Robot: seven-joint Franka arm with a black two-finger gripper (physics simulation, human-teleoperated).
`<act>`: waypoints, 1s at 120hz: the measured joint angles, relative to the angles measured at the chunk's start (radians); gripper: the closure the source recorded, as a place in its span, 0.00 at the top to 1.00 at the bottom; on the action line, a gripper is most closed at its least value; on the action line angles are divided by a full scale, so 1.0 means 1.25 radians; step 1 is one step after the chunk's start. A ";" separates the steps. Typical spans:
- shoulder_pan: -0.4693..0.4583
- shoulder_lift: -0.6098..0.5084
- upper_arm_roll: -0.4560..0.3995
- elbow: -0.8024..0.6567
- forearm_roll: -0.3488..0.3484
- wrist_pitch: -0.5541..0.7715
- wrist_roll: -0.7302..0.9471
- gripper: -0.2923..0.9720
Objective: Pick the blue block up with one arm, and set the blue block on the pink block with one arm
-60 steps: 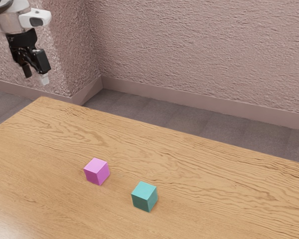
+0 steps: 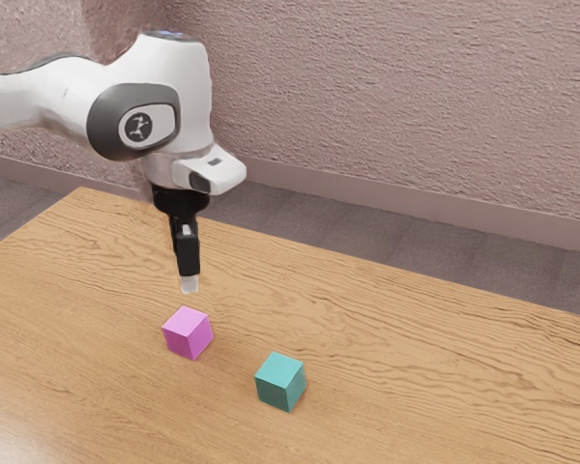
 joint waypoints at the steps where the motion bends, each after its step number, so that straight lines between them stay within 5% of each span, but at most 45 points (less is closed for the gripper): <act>1: -0.001 0.001 -0.015 -0.004 0.000 0.003 0.007 0.77; 19: -0.017 -0.009 -0.136 -0.140 -0.037 0.137 0.132 0.77; 63: -0.015 0.073 -0.179 -0.234 -0.081 0.382 0.383 0.77; 120: -0.013 0.186 -0.177 -0.207 -0.091 0.545 0.549 0.77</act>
